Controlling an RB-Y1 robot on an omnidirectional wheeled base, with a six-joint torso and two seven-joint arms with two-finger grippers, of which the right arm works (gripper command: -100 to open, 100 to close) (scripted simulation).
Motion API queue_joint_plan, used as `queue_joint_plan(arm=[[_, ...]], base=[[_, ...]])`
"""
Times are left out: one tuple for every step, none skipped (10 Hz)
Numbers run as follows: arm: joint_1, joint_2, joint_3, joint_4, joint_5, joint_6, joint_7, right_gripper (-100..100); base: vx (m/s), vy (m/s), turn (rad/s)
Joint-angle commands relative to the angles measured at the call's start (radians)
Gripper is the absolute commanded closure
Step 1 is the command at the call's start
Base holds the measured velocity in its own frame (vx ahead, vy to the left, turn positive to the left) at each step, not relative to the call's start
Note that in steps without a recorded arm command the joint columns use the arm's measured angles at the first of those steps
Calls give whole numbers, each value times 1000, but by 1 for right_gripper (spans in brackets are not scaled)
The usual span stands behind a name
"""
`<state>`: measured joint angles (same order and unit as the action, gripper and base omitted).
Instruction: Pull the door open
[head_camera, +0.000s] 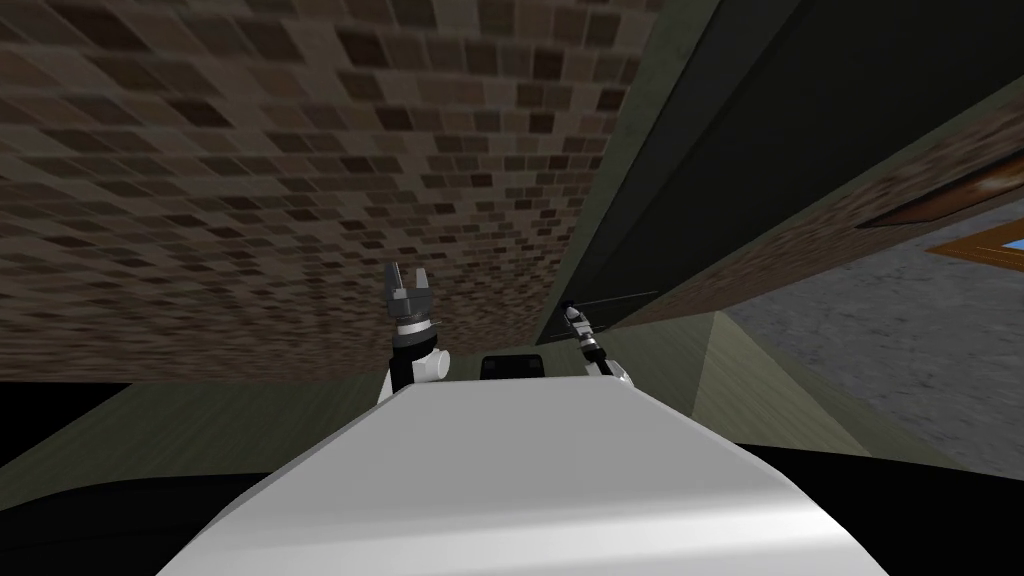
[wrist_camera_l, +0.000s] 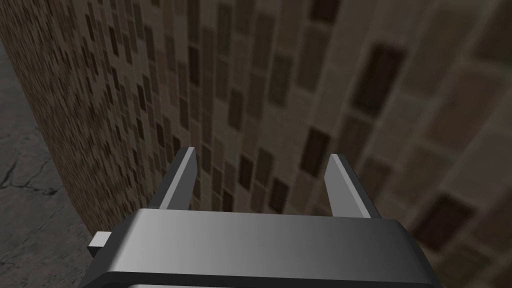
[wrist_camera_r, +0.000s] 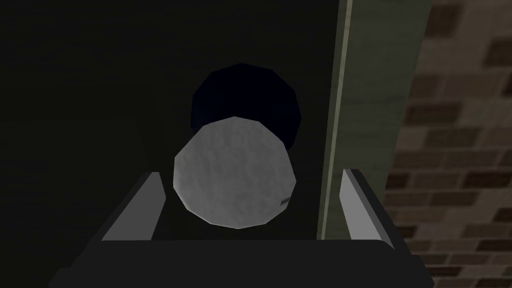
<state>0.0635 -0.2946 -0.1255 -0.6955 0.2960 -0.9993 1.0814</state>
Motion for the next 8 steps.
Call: queue_joint_plan(arm=[[1,2,1,0,1,2,2,100],[1,2,1,0,1,2,2,100],[1,2,1,0,1,2,2,100],[1,2,1,0,1,2,2,100],[1,2,1,0,1,2,2,100],[1,2,1,0,1,2,2,100],[-1,-2,1,-2,-9,6,-39,100],[-1,-2,2,-2,-13,7,-55,100]], base=[[-9,-4,-22],[-20,-9,-4],[-18,-2,13],[-12,-2,1],[-7,-1,-5],[0,0,0],[-18,-10,43],[-25,-13,53]])
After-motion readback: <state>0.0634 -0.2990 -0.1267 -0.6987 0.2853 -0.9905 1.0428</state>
